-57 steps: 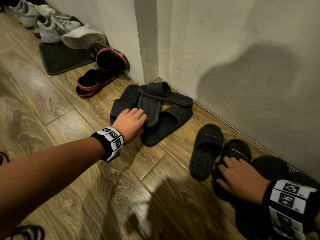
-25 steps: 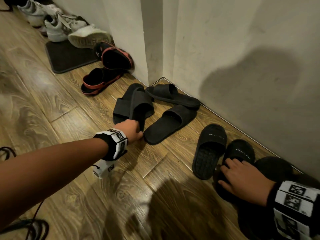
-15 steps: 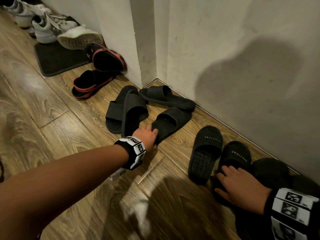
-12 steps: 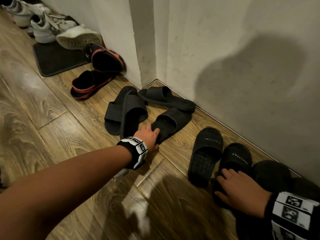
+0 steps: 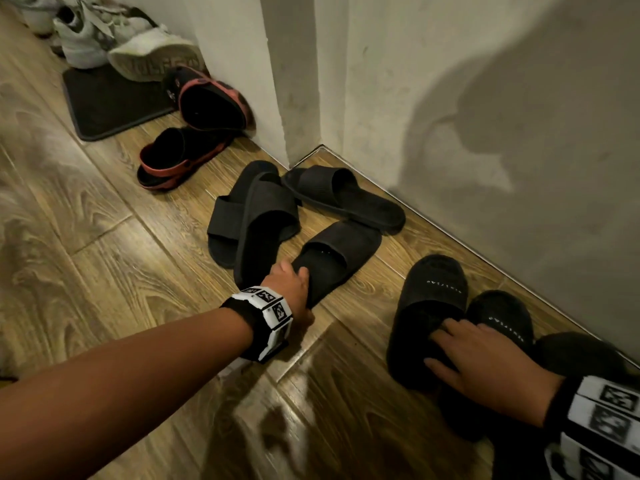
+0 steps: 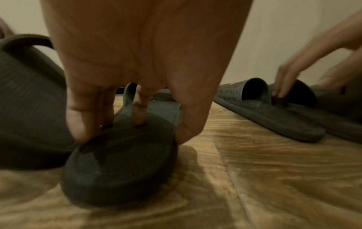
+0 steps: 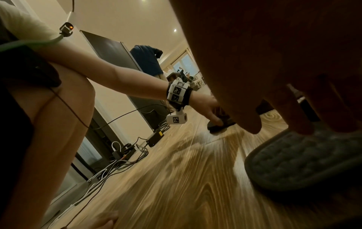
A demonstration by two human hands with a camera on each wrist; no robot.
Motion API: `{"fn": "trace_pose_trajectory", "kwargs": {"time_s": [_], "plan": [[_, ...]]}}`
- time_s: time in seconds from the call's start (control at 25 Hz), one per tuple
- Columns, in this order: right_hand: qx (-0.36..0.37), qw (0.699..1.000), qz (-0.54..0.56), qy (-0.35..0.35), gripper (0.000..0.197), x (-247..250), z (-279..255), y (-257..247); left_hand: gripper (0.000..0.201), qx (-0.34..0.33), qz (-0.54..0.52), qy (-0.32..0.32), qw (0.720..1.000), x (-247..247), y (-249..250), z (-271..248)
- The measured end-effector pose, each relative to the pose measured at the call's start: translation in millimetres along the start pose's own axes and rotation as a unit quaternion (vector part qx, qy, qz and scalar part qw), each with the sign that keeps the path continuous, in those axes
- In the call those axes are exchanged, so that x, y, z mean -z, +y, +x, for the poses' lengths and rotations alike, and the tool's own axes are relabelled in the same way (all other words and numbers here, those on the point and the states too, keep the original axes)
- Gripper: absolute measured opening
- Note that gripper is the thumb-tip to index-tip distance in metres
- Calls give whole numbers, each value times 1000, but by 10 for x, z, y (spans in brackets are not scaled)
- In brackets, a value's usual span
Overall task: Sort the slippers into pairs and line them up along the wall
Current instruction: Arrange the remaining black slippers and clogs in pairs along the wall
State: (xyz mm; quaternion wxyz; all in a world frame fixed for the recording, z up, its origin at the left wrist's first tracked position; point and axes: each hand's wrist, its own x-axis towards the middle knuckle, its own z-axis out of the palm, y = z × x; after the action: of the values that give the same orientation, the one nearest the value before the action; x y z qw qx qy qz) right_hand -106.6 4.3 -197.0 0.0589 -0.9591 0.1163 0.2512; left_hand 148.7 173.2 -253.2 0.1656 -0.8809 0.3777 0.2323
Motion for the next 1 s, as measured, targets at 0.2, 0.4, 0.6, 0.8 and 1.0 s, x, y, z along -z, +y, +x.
{"fn": "trace_pose_trajectory", "kwargs": {"time_s": [0.2, 0.4, 0.6, 0.8, 1.0], "plan": [[-2, 995, 58, 81, 37, 357, 561, 34, 72, -40, 40, 46, 997, -160, -157, -203], [-11, 987, 28, 157, 44, 664, 1316, 4, 71, -34, 22, 30, 999, -244, -310, -345], [-66, 995, 59, 36, 77, 696, 1859, 64, 60, -22, 5, 43, 999, -255, -353, -340], [-93, 988, 116, -35, 97, 430, 1693, 186, 59, -5, 9, 28, 1000, -207, -400, -301], [-32, 999, -17, 39, 76, 276, 1206, 245, 61, 8, 17, 6, 1000, -101, -385, -208]]}}
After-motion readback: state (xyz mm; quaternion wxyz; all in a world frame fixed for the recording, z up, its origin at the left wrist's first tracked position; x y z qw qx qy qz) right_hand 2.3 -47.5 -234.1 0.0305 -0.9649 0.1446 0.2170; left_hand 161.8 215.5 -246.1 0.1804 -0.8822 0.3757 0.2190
